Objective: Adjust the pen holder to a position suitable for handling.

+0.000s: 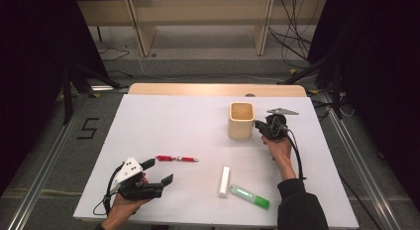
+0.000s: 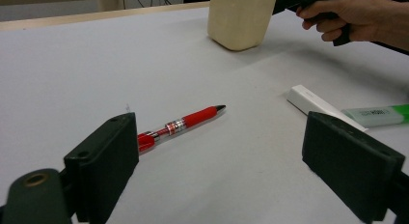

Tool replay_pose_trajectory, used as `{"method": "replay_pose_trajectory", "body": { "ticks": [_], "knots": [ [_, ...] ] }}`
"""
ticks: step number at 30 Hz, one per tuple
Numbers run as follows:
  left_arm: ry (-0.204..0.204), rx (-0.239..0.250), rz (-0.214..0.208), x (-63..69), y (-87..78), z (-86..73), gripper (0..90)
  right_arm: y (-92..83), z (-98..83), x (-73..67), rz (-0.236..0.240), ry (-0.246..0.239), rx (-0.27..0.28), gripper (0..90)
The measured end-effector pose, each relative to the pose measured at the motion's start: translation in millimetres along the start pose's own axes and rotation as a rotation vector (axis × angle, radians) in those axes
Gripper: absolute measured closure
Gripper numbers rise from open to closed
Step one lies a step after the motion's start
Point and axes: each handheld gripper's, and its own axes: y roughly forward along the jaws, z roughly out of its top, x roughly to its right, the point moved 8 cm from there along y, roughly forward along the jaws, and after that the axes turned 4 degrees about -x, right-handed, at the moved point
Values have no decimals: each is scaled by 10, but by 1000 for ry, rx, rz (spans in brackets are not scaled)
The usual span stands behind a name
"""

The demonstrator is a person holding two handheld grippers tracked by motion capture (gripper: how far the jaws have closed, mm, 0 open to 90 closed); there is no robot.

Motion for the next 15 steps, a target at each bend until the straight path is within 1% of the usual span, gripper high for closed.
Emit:
{"method": "replay_pose_trajectory", "body": {
  "ticks": [1, 5, 7, 15],
  "knots": [
    [-1, 0, 0, 0, 2, 0, 124, 9, 12, -6, 2, 1, 4, 900],
    [1, 0, -2, 7, 1, 0, 124, 59, 5, -15, 7, 1, -22, 900],
    [0, 1, -2, 6, 0, 1, 124, 84, 1, -18, 11, 6, -24, 900],
    [0, -5, -1, 4, 15, -7, 124, 140, -13, 3, 4, 14, -42, 900]
  ]
}}
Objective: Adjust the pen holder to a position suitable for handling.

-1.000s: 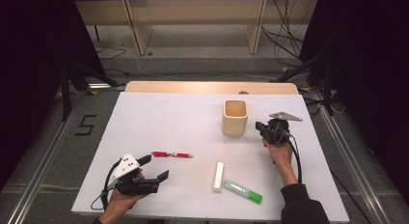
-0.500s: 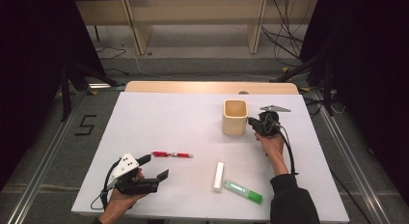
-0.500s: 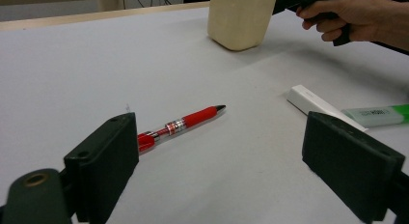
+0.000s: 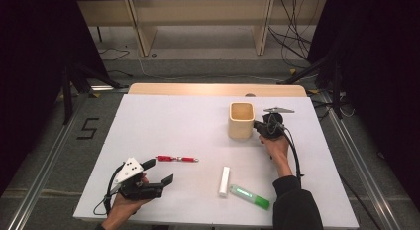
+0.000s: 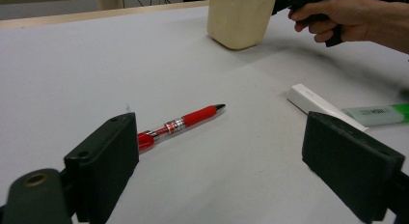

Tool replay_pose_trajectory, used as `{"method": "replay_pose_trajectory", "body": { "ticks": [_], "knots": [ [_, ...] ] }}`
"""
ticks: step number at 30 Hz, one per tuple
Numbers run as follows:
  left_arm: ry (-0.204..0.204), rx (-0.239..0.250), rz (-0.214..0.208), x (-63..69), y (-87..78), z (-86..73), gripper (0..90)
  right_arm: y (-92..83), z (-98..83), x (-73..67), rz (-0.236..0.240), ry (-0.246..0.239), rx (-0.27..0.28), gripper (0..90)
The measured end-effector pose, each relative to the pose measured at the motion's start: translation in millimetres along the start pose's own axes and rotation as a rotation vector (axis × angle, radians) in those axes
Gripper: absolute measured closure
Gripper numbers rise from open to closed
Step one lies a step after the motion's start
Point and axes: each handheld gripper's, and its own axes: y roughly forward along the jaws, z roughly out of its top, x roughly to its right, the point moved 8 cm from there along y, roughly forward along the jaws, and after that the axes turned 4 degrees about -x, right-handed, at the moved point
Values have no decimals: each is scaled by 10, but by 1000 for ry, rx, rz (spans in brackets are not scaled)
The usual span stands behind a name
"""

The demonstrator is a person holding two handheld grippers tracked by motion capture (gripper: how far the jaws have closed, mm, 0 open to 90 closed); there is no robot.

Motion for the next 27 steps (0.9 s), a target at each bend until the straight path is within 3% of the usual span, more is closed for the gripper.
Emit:
{"method": "replay_pose_trajectory", "body": {
  "ticks": [9, 27],
  "knots": [
    [0, 0, 3, 0, 1, 1, 124, 54, 33, -39, -11, 4, -11, 900],
    [0, 5, 1, 2, -4, 7, 124, 221, 94, -357, 9, -27, -31, 900]
  ]
}}
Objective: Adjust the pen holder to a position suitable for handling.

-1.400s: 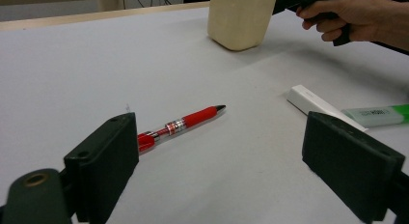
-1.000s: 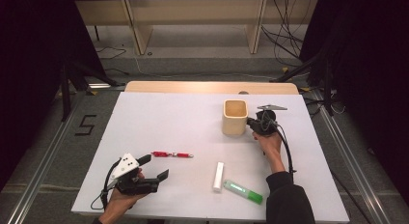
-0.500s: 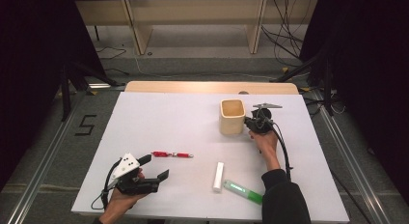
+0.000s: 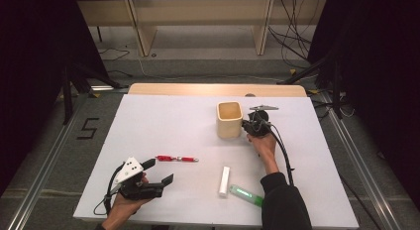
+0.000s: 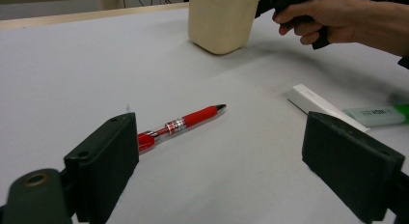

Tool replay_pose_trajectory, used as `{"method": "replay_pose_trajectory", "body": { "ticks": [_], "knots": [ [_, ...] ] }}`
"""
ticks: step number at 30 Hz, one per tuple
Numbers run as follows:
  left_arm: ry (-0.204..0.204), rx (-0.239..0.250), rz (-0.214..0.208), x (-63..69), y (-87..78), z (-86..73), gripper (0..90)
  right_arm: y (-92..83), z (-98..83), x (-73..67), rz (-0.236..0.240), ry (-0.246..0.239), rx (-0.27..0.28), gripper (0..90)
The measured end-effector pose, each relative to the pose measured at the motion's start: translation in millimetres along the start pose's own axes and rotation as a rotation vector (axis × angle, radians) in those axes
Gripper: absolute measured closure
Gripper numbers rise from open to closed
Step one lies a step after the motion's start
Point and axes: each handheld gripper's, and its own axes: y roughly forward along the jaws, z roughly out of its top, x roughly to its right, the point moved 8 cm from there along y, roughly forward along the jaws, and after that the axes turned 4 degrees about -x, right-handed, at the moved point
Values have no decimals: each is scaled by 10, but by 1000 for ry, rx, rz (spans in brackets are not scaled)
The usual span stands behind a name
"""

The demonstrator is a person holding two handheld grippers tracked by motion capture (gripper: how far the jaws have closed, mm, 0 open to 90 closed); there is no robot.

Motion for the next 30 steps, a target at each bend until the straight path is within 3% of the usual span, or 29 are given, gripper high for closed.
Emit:
{"method": "replay_pose_trajectory", "body": {
  "ticks": [20, 28, 30],
  "knots": [
    [-2, 8, -2, -7, -17, 18, 124, 141, 58, -345, 16, -37, -27, 900],
    [2, 4, 3, -17, -15, 10, 125, 150, 60, -363, 31, -26, -21, 900],
    [6, 1, 10, -28, -17, 7, 125, 110, 75, -351, 28, -22, -10, 830]
  ]
}}
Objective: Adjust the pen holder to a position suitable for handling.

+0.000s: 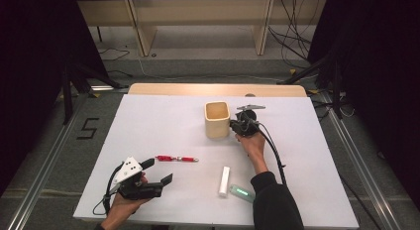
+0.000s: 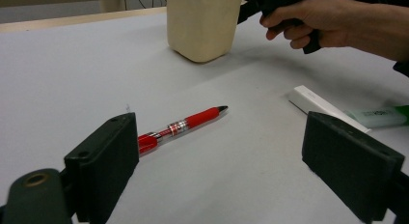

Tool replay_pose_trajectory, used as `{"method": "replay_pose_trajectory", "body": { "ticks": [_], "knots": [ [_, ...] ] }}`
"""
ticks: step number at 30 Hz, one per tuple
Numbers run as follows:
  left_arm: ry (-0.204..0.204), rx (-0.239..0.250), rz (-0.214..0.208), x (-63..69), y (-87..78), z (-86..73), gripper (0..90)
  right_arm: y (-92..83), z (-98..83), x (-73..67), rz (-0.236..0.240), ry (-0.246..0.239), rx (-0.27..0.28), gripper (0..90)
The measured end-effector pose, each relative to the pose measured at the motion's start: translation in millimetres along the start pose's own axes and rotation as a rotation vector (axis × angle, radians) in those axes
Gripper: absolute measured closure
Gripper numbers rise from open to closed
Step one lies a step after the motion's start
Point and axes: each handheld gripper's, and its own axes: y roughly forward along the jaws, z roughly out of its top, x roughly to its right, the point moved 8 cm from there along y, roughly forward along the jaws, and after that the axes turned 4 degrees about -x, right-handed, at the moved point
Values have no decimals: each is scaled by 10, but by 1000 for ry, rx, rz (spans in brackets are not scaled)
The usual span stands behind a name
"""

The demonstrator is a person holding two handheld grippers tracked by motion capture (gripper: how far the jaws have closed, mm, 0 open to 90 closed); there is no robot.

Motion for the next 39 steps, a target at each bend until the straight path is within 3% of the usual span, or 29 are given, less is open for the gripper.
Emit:
{"method": "replay_pose_trajectory", "body": {
  "ticks": [3, 6, 9, 11, 15, 20, 22, 24, 27, 32, 37, 39],
  "knots": [
    [0, 0, 4, -14, -7, 3, 125, -108, 7, 54, 6, 2, 10, 767],
    [26, -16, 34, -37, 6, -5, 125, -268, -15, 143, -3, -1, 41, 696],
    [45, -40, 52, -76, 10, 1, 126, -428, -75, 198, 14, -2, 61, 580],
    [34, -63, 48, -103, 19, 2, 127, -534, -131, 212, 31, -6, 73, 514],
    [63, -119, 61, -146, 56, 32, 139, -756, -226, 210, 52, -35, 102, 429],
    [145, -213, 71, -199, 113, 126, 145, -1055, -349, 105, 113, -64, 143, 359],
    [161, -238, 67, -215, 158, 160, 148, -1171, -409, 17, 154, -77, 158, 332],
    [182, -293, 52, -218, 217, 171, 149, -1279, -477, -75, 175, -109, 173, 315],
    [204, -319, 58, -241, 272, 200, 150, -1406, -596, -198, 206, -144, 185, 304],
    [240, -391, 38, -312, 345, 223, 158, -1498, -776, -287, 227, -169, 180, 299],
    [274, -415, 53, -374, 399, 265, 177, -1548, -875, -341, 243, -175, 171, 289],
    [271, -433, 37, -385, 426, 273, 177, -1551, -899, -343, 240, -170, 171, 273]
  ]
}}
